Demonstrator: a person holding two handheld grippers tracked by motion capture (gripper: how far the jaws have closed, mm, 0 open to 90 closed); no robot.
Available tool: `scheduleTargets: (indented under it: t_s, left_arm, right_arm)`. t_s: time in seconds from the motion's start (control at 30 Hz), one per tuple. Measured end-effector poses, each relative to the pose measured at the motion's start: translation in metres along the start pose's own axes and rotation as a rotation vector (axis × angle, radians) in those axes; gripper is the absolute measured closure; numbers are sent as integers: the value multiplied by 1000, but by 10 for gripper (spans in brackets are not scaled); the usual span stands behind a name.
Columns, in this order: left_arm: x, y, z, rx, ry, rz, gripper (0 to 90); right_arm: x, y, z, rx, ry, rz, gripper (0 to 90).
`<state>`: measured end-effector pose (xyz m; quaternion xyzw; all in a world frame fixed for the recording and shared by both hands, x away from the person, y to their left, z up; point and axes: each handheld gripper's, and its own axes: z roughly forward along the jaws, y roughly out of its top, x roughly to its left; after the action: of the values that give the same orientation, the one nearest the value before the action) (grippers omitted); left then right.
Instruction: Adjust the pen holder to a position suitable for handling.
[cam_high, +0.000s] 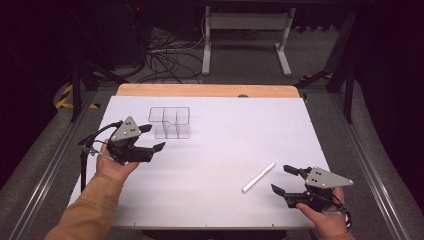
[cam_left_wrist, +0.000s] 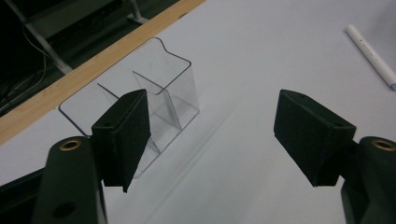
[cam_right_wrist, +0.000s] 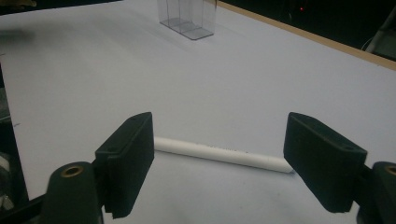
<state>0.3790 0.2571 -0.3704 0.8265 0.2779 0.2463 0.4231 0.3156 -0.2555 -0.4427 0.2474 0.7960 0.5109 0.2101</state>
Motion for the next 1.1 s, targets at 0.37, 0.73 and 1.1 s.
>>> scheduleTargets:
  t_s: [0.37, 0.73, 1.1]
  left_arm:
    - [28, 10, 20, 55, -27, -71, 304]
    - [23, 15, 30, 70, -8, 26, 339]
    - [38, 18, 43, 178, -69, -5, 378]
  right_arm:
    - [2, -4, -4, 9, -4, 5, 254]
    - [3, -6, -4, 15, -2, 8, 254]
    - [4, -5, -3, 16, 7, 5, 253]
